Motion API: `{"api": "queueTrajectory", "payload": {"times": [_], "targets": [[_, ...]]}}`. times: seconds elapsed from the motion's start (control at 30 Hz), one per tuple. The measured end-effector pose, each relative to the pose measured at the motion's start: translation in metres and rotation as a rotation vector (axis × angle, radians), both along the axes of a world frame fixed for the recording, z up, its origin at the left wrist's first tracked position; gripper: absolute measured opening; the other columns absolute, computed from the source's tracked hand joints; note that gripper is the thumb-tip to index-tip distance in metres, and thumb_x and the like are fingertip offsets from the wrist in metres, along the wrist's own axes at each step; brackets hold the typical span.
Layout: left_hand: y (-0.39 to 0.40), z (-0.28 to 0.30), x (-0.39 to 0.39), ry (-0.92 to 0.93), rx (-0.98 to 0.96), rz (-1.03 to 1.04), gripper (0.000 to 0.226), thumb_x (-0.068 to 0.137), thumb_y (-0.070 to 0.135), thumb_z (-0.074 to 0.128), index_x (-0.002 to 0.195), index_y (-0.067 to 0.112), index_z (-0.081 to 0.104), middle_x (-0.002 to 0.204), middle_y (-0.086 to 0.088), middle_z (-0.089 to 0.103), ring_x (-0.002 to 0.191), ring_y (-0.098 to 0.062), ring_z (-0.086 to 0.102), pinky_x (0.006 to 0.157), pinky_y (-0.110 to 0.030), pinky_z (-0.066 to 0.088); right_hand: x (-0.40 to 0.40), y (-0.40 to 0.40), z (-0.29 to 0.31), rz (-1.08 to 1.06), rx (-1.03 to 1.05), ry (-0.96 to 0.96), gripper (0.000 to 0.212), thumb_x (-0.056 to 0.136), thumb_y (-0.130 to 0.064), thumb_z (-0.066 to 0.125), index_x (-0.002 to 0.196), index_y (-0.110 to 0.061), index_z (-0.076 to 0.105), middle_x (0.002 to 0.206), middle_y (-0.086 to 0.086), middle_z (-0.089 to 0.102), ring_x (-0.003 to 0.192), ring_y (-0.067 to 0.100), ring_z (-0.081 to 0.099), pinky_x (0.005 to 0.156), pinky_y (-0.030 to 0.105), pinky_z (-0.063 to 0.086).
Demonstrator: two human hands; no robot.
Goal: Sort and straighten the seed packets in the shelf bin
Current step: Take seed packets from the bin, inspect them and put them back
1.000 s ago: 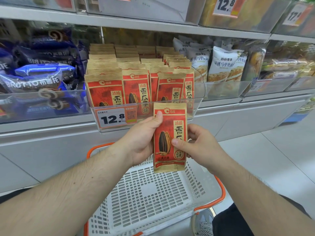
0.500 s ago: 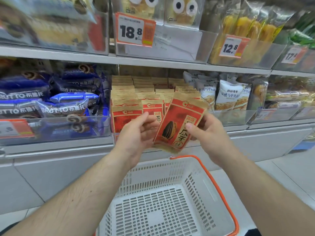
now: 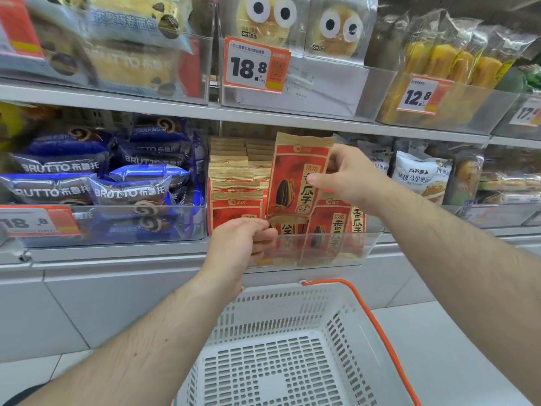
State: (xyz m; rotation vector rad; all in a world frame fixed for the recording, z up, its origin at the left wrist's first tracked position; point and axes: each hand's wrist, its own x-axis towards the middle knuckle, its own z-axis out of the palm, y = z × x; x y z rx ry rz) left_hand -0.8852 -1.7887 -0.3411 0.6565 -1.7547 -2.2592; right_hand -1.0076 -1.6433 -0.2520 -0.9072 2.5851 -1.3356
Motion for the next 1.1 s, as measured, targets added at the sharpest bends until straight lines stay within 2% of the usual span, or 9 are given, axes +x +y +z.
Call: {"api": "queueTrajectory", "payload": {"times": [0.2, 0.33, 0.43, 0.5, 0.63, 0.83, 0.93, 1.0, 1.1], "targets": [[0.009, -0.005, -0.002, -0.014, 0.017, 0.016, 0.013, 0.097, 0.011, 0.057, 0.098, 0.012, 0.07, 0.086, -0.004, 0.079, 0.092, -0.022, 0.074, 0.095, -0.04, 0.054, -0.01, -0.013, -0.007, -0.08, 0.2, 0.041, 0.016, 0.081, -0.016, 0.078, 0.095, -0.02, 0.072, 0.094, -0.002, 0.074, 0.087, 0.015, 0.069, 0.083, 0.038, 0.057], [0.02, -0.013, -0.001, -0.114, 0.152, 0.025, 0.015, 0.097, 0.015, 0.057, 0.102, 0.012, 0.07, 0.088, -0.002, 0.079, 0.097, -0.021, 0.072, 0.1, -0.045, 0.049, -0.016, -0.019, -0.001, -0.065, 0.274, 0.139, 0.031, 0.075, -0.02, 0.084, 0.101, -0.022, 0.068, 0.097, -0.006, 0.069, 0.074, 0.005, 0.059, 0.067, 0.021, 0.047], [0.028, -0.018, 0.0, -0.233, 0.24, 0.031, 0.012, 0.091, 0.018, 0.061, 0.089, 0.012, 0.071, 0.099, -0.002, 0.077, 0.097, -0.018, 0.07, 0.098, -0.048, 0.048, -0.018, -0.023, 0.004, -0.001, 0.364, 0.208, 0.041, 0.077, -0.02, 0.08, 0.114, -0.027, 0.065, 0.101, -0.013, 0.067, 0.072, -0.001, 0.055, 0.063, 0.015, 0.042], [0.033, -0.02, 0.001, -0.301, 0.286, 0.009, 0.014, 0.091, 0.026, 0.064, 0.094, 0.013, 0.068, 0.112, -0.003, 0.072, 0.101, -0.019, 0.066, 0.097, -0.051, 0.047, -0.016, -0.027, 0.007, 0.078, 0.517, 0.291, 0.04, 0.079, -0.024, 0.077, 0.117, -0.031, 0.066, 0.101, -0.018, 0.066, 0.078, -0.001, 0.055, 0.071, 0.017, 0.043], [0.034, -0.018, -0.001, -0.393, 0.419, -0.078, 0.052, 0.087, 0.055, 0.069, 0.12, 0.022, 0.049, 0.128, -0.005, 0.053, 0.114, -0.029, 0.057, 0.097, -0.054, 0.046, -0.01, -0.038, 0.0, 0.141, 0.794, 0.44, 0.029, 0.086, -0.029, 0.072, 0.115, -0.025, 0.07, 0.115, -0.01, 0.066, 0.109, 0.015, 0.058, 0.102, 0.036, 0.042], [0.036, -0.017, -0.006, -0.347, 0.447, -0.032, 0.056, 0.087, 0.057, 0.067, 0.133, 0.03, 0.049, 0.142, -0.004, 0.049, 0.119, -0.026, 0.056, 0.099, -0.056, 0.046, -0.012, -0.039, -0.008, 0.097, 0.735, 0.378, 0.024, 0.086, -0.028, 0.075, 0.109, -0.021, 0.072, 0.103, -0.007, 0.062, 0.11, 0.02, 0.059, 0.087, 0.028, 0.045], [0.04, -0.018, -0.008, -0.336, 0.431, 0.027, 0.064, 0.087, 0.06, 0.066, 0.141, 0.031, 0.046, 0.141, 0.0, 0.05, 0.114, -0.024, 0.057, 0.099, -0.056, 0.045, -0.013, -0.038, -0.009, 0.09, 0.733, 0.381, 0.026, 0.086, -0.029, 0.075, 0.11, -0.02, 0.072, 0.115, -0.004, 0.066, 0.114, 0.019, 0.058, 0.096, 0.031, 0.045], [0.045, -0.017, -0.008, -0.333, 0.422, 0.069, 0.06, 0.088, 0.061, 0.065, 0.136, 0.029, 0.047, 0.134, 0.003, 0.052, 0.11, -0.022, 0.058, 0.1, -0.056, 0.043, -0.013, -0.038, -0.011, 0.094, 0.737, 0.368, 0.029, 0.085, -0.031, 0.076, 0.111, -0.021, 0.071, 0.119, -0.004, 0.066, 0.114, 0.019, 0.059, 0.099, 0.034, 0.047], [0.061, -0.008, -0.004, -0.33, 0.373, 0.079, 0.039, 0.091, 0.052, 0.064, 0.117, 0.023, 0.055, 0.108, 0.001, 0.054, 0.095, -0.019, 0.056, 0.089, -0.045, 0.046, -0.016, -0.034, -0.009, 0.141, 0.679, 0.313, 0.02, 0.084, -0.039, 0.074, 0.097, -0.024, 0.073, 0.1, -0.01, 0.069, 0.095, 0.012, 0.064, 0.081, 0.03, 0.053]]}}
